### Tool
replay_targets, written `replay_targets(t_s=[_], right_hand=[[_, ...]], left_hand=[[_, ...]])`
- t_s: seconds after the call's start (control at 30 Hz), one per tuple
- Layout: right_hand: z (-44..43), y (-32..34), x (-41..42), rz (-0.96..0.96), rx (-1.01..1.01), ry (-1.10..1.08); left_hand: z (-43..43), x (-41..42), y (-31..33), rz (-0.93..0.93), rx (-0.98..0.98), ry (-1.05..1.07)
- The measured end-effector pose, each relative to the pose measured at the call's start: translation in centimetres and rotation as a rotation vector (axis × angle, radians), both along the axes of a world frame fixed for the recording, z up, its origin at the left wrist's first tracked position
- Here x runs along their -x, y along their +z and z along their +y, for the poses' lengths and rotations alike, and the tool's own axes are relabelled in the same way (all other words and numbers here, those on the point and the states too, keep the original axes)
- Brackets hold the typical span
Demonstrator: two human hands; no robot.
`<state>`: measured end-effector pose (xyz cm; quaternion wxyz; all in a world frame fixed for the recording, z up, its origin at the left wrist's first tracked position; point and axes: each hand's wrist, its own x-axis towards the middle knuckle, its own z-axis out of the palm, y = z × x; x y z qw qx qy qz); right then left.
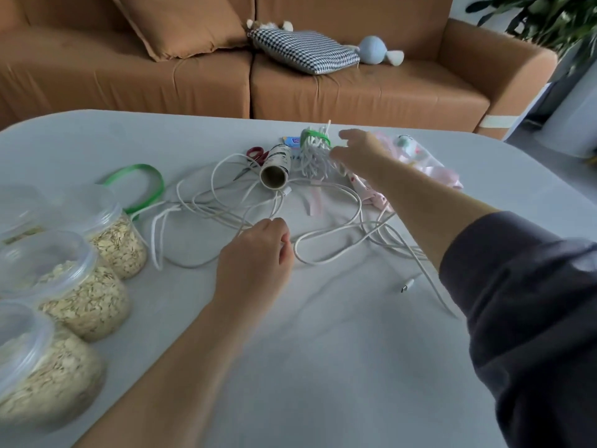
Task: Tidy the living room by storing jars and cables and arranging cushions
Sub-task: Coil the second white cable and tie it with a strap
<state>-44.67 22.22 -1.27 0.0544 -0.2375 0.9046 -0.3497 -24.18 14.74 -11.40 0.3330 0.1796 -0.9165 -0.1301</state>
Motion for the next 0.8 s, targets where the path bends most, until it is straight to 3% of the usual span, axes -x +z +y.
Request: replay_targets(t_s=[0.07, 0.2, 0.33, 0.4, 0.5, 0.57, 0.8], right_hand=[[1.7, -0.2, -1.1, 0.05, 0.014, -0.014], [7.7, -2.2, -3.7, 0.225, -0.16, -0.005], [12.9, -3.7, -7.1, 0.435, -0.069, -0.02], [14.7, -4.2, -8.9, 0.467, -0.049, 0.13], [16.9, -6.2, -10.0, 0.531, -0.319, 0.353], [17.7, -7.5, -9.8, 0.536, -0.401, 0.339], [16.7, -8.5, -9.7, 0.787, -0.088, 0.077]], left_hand=[[0.2, 0.0, 0.3, -0.004, -0.017, -0.023], [0.7, 0.3, 0.7, -0.015, 0.003, -0.225], [2.1, 0.9, 0.5, -0.117, 0.124, -0.392], [2.1, 1.1, 0.4, -0.138, 0.166, -0.338], [2.0, 0.9, 0.4, -0.133, 0.183, -0.176], [2.0, 0.8, 0.3, -0.137, 0.191, -0.107], [2.9, 0.2, 0.9, -0.123, 0.175, 0.003]])
